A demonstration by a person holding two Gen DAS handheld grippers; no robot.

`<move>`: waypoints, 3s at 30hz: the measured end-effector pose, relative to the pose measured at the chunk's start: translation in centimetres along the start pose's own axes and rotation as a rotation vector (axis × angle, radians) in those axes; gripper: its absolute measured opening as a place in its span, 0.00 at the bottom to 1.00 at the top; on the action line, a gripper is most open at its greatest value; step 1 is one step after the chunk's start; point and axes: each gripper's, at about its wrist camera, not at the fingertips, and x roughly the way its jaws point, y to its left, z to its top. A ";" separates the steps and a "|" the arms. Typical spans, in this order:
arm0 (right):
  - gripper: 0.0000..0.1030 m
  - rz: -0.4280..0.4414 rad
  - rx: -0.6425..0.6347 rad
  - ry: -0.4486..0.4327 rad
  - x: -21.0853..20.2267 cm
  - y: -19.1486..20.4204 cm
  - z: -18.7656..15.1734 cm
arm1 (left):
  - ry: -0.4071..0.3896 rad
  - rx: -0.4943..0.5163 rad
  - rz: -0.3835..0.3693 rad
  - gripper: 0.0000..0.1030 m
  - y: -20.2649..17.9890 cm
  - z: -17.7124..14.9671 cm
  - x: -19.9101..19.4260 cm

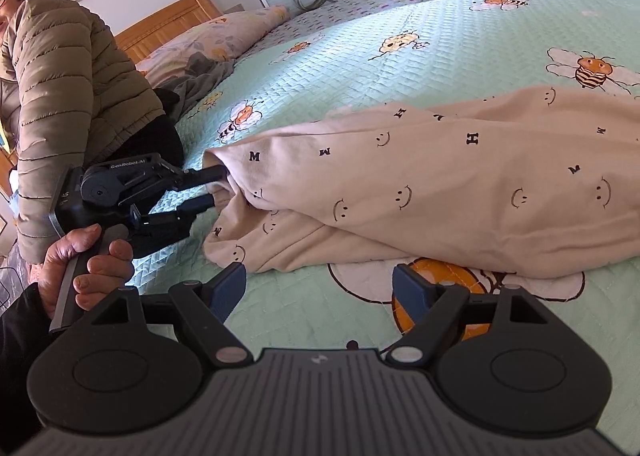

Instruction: Fold clothes

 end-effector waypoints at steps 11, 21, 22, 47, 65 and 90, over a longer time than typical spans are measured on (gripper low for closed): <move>0.79 -0.006 0.034 0.000 -0.4 -0.8 -0.4 | -0.008 0.232 0.033 0.09 -5.2 1.4 -0.2; 0.79 -0.008 0.085 -0.034 -1.6 -2.3 -0.5 | -0.014 0.811 0.135 0.08 -20.9 4.6 1.8; 0.79 -0.011 0.090 -0.037 -1.8 -2.4 -0.5 | -0.023 0.867 0.139 0.08 -22.9 5.2 2.5; 0.80 -0.111 0.209 -0.197 -8.8 -8.2 0.3 | -0.023 0.406 0.503 0.30 -3.6 -0.6 -12.2; 0.80 -0.574 -0.044 -0.014 -16.9 -20.7 0.4 | 0.018 0.205 0.324 0.64 -7.1 -3.3 -2.0; 0.81 -0.613 -0.331 -0.006 -13.2 -17.6 -1.3 | 0.001 -0.033 0.317 0.07 -4.1 -3.0 1.5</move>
